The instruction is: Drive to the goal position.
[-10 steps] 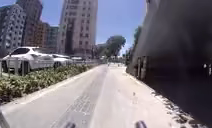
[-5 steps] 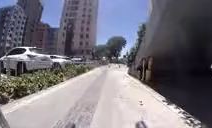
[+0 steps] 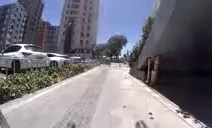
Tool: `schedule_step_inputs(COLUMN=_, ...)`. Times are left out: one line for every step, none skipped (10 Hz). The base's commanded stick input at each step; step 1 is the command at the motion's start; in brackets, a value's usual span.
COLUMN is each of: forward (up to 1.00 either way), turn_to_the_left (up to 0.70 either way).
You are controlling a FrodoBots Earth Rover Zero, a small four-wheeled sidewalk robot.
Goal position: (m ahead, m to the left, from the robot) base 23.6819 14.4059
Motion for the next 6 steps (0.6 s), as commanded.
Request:
schedule_step_inputs(forward=0.7, turn_to_the_left=0.0)
schedule_step_inputs(forward=0.7, turn_to_the_left=0.0)
schedule_step_inputs(forward=0.7, turn_to_the_left=0.0)
schedule_step_inputs(forward=0.7, turn_to_the_left=0.0)
schedule_step_inputs(forward=0.7, turn_to_the_left=0.0)
schedule_step_inputs(forward=0.7, turn_to_the_left=0.0)
